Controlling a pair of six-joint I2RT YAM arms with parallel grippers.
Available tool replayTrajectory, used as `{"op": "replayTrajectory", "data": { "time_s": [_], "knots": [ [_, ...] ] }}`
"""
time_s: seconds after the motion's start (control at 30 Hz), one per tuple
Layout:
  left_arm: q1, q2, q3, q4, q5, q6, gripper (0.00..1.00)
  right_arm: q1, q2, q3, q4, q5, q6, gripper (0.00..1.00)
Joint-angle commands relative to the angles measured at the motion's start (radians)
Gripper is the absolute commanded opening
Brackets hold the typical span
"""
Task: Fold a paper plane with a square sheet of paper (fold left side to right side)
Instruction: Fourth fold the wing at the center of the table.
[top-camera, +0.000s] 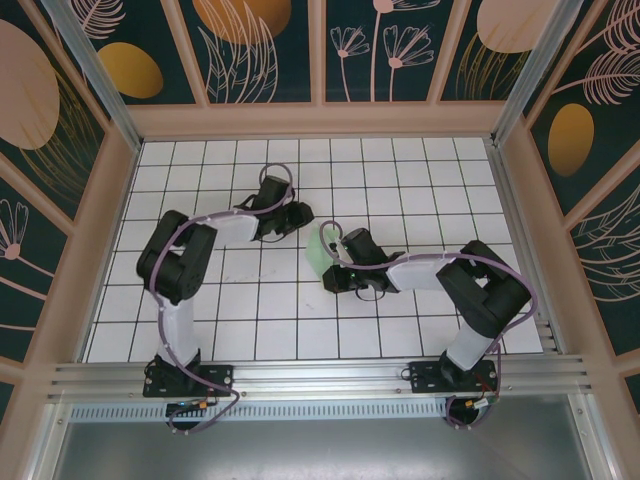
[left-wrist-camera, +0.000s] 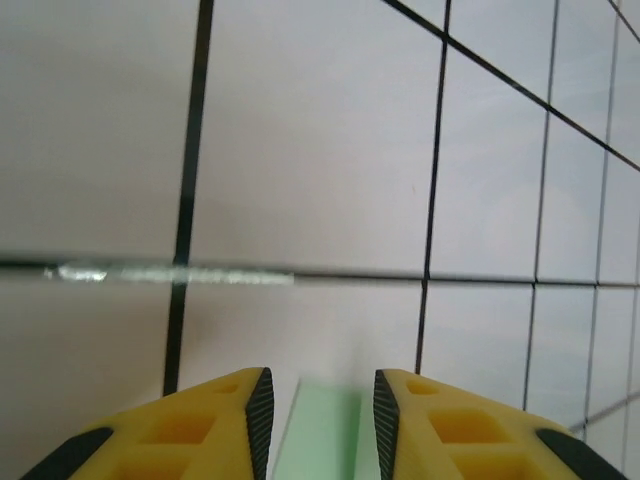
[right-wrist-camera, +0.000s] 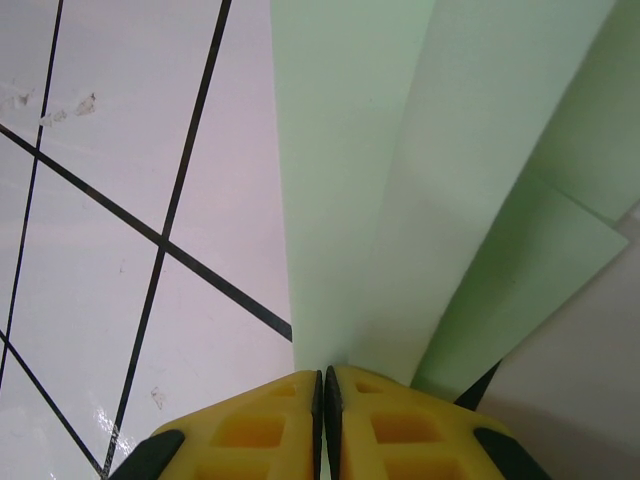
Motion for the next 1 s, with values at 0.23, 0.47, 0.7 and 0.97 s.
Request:
{"op": "replayTrajectory", "data": {
  "time_s": [0.23,0.47,0.7,0.97],
  "knots": [
    [-0.133,-0.120,-0.151,0.198,0.103,-0.067,0.34,0.003,0.039,-0.041,-0.225,0.022,-0.003,0.16],
    [-0.154,-0.002,-0.100,0.241,0.112,-0.099,0.34,0.006,0.041,-0.035,-0.233,0.026,-0.004,0.16],
    [-0.157,0.064,-0.076,0.229,0.091,-0.083,0.36,0.005,0.049,-0.035,-0.237,0.029,-0.005,0.16],
    [-0.134,0.148,0.006,0.132,-0.015,-0.051,0.36,0.007,0.048,-0.044,-0.250,0.035,-0.008,0.16]
  ]
}}
